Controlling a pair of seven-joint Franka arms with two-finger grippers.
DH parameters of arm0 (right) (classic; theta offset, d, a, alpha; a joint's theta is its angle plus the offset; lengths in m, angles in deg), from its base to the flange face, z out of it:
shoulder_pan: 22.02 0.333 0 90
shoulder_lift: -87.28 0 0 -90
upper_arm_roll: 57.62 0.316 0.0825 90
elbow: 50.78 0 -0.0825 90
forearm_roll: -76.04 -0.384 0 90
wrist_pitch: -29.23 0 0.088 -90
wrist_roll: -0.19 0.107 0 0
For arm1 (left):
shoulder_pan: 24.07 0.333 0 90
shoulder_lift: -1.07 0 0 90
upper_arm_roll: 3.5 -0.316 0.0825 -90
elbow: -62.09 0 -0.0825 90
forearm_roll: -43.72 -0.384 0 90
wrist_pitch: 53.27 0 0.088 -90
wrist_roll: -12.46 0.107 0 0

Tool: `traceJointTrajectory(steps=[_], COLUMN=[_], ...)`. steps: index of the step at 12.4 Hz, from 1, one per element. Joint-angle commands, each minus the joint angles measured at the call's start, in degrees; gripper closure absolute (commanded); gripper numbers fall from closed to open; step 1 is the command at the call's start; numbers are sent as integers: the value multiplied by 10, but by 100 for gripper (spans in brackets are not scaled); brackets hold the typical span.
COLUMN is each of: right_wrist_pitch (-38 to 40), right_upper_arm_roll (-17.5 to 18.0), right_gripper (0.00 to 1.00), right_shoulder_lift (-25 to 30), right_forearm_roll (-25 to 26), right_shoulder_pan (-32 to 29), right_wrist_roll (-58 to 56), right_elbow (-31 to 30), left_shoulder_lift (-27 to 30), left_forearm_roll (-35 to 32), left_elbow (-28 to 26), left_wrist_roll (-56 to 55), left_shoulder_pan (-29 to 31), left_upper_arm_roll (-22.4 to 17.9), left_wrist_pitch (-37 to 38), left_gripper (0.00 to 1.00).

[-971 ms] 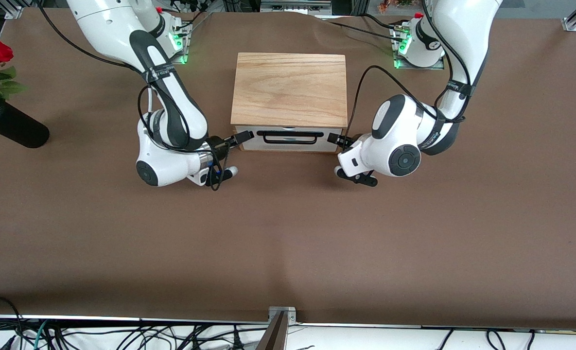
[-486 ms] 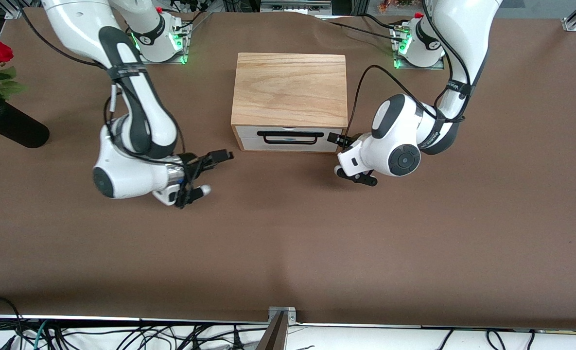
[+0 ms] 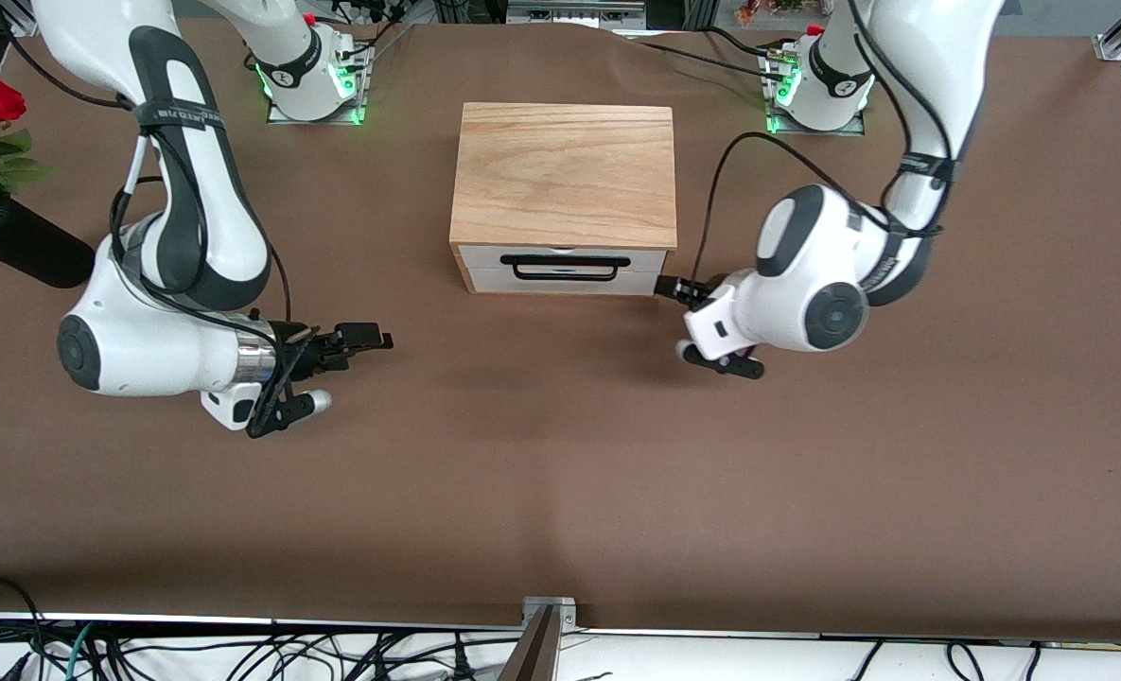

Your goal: Close drawer with both arms simultaneously

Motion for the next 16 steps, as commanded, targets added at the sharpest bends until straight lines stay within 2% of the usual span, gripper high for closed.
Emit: traceJointTrajectory(steps=[1,4,5,7,9,11,14,16], right_wrist_pitch=[4,14,15,43,52,93,111,112], right_upper_arm_roll=[-14,-26,-43,-67,-76,-94,-107,-102], right_gripper=[0,0,0,0,0,0,0,0], right_shoulder_lift=[29,51,58,74,108,135,196,235], right_forearm_roll=[73,221,234,228,233,236,260,285], right_shoulder_pan=[2,2,2,2,2,3,4,6], right_wrist_roll=[-3,-8,-9,-7,-1,4,21,63], right_elbow=[2,66,67,70,70,69,20,-24], left_shoulder_lift=[3,12,25,47,78,123,180,234], left_forearm_roll=[-44,-82,-110,-173,-190,-207,-216,-215], left_elbow=[55,90,89,90,92,91,75,18], left_wrist_roll=[11,23,33,32,30,30,28,24], left_shoulder_pan=[44,85,96,100,109,111,107,100], left_upper_arm_roll=[2,0,1,0,-1,-9,-51,-71], left_wrist_pitch=[6,10,10,10,25,52,54,55], left_gripper=[0,0,0,0,0,0,0,0])
